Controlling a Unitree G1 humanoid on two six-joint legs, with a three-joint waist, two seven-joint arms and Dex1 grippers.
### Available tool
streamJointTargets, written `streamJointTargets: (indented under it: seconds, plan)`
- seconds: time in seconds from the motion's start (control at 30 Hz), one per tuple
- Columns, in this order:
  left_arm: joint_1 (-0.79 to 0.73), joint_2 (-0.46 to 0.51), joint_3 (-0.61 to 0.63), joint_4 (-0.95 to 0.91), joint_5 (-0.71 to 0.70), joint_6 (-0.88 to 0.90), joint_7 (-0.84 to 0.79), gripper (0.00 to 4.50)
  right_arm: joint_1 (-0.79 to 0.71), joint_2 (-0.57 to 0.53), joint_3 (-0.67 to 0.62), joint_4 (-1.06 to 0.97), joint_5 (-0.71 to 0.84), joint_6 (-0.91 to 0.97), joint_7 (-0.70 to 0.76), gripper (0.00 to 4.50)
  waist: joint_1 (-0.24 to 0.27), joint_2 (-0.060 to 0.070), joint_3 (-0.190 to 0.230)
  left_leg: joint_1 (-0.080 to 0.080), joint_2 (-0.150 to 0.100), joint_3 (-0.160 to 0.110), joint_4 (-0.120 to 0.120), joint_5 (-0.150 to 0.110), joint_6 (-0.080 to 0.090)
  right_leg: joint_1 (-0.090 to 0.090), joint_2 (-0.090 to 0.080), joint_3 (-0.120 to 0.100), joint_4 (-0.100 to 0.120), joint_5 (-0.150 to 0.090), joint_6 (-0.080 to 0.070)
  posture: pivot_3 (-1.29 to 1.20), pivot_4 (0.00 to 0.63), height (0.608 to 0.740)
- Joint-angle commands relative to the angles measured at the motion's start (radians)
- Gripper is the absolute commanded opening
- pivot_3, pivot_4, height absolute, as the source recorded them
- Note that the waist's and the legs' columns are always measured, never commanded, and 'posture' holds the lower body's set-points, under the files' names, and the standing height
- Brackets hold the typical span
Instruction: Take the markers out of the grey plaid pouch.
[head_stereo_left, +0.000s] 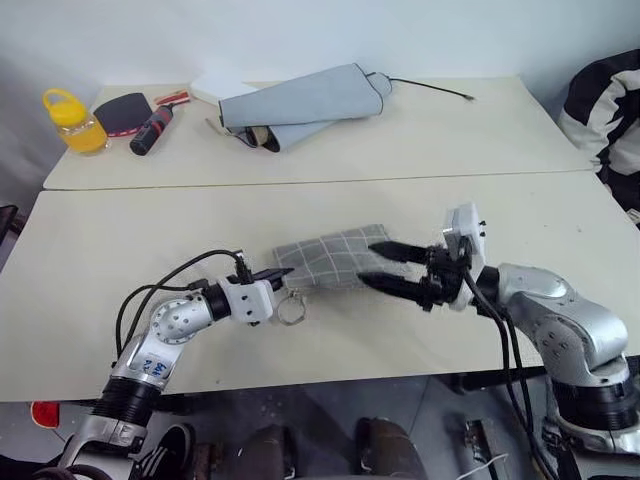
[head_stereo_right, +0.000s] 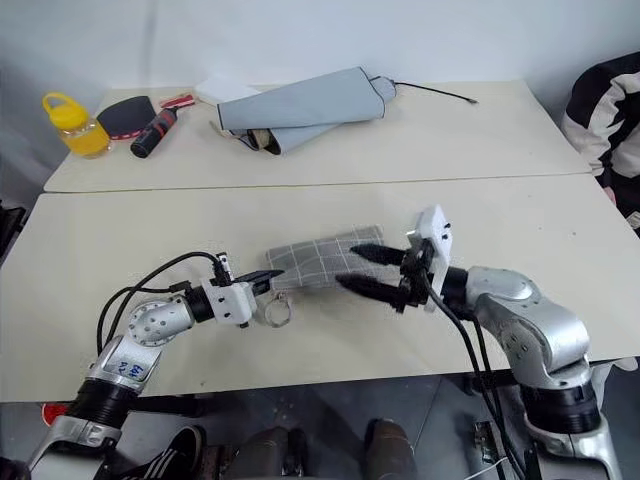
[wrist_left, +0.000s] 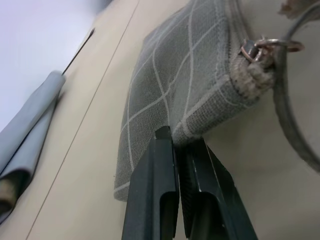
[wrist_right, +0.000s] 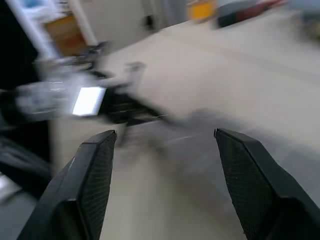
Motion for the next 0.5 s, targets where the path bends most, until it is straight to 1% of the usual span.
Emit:
streamJointTargets:
  seconds: [0.03, 0.1, 0.2, 0.27, 0.37, 0.4, 0.47, 0.5]
  plan:
    - [-0.001, -0.040, -0.044, -0.035, 0.057, 0.056, 0.035, 0.00, 0.045, 0.040, 0.058, -0.015, -0.010, 0.046, -0.075, 3.31, 0.010, 0.000, 0.000, 0.000, 0.000, 0.000, 0.000, 0.000, 0.000, 0.000, 0.000, 0.000, 0.000, 0.000, 0.000, 0.00, 0.150, 0.740]
    - [-0.004, -0.061, -0.059, -0.042, 0.075, 0.069, 0.047, 0.00, 0.057, 0.087, 0.078, 0.013, -0.025, 0.061, -0.135, 3.31, 0.019, 0.000, 0.000, 0.000, -0.001, 0.001, 0.001, 0.000, 0.001, 0.000, -0.001, 0.001, 0.000, 0.000, 0.001, 0.00, 0.150, 0.740]
    - [0.002, -0.066, -0.068, -0.055, 0.076, 0.081, 0.043, 0.00, 0.057, 0.152, 0.111, 0.047, -0.070, 0.044, -0.192, 3.31, 0.023, 0.000, -0.001, 0.000, -0.001, 0.002, 0.002, 0.000, 0.001, 0.000, -0.001, 0.001, 0.000, 0.000, 0.001, 0.00, 0.150, 0.740]
    - [0.005, -0.062, -0.071, -0.057, 0.081, 0.080, 0.044, 0.00, 0.046, 0.212, 0.109, 0.059, -0.049, 0.058, -0.222, 3.31, 0.022, 0.000, -0.001, -0.001, -0.001, 0.002, 0.001, 0.000, 0.001, -0.001, -0.001, 0.001, 0.000, 0.000, 0.001, 0.00, 0.150, 0.740]
    - [0.005, -0.057, -0.069, -0.056, 0.080, 0.080, 0.045, 0.00, 0.030, 0.218, 0.166, 0.071, -0.106, 0.046, -0.209, 3.31, 0.020, 0.000, -0.001, 0.000, -0.001, 0.002, 0.001, 0.000, 0.001, -0.001, 0.000, 0.001, 0.000, 0.000, 0.001, 0.00, 0.150, 0.740]
    - [0.005, -0.056, -0.069, -0.058, 0.078, 0.078, 0.044, 0.00, 0.017, 0.236, 0.162, 0.089, -0.105, 0.038, -0.210, 3.31, 0.021, 0.000, -0.001, -0.001, -0.001, 0.002, 0.001, 0.000, 0.001, -0.001, 0.000, 0.000, 0.000, 0.000, 0.001, 0.00, 0.150, 0.740]
    - [0.003, -0.053, -0.073, -0.061, 0.081, 0.073, 0.042, 0.00, -0.007, 0.269, 0.146, 0.121, -0.097, 0.030, -0.217, 2.92, 0.019, 0.000, -0.001, -0.001, -0.001, 0.002, 0.001, 0.000, 0.001, -0.001, 0.000, 0.000, 0.000, 0.000, 0.001, 0.00, 0.150, 0.740]
    - [0.003, -0.052, -0.075, -0.064, 0.082, 0.072, 0.041, 0.00, -0.016, 0.277, 0.145, 0.132, -0.096, 0.029, -0.213, 2.80, 0.019, 0.000, -0.001, -0.001, -0.001, 0.002, 0.001, 0.000, 0.001, -0.001, 0.000, 0.000, 0.000, 0.000, 0.001, 0.00, 0.150, 0.740]
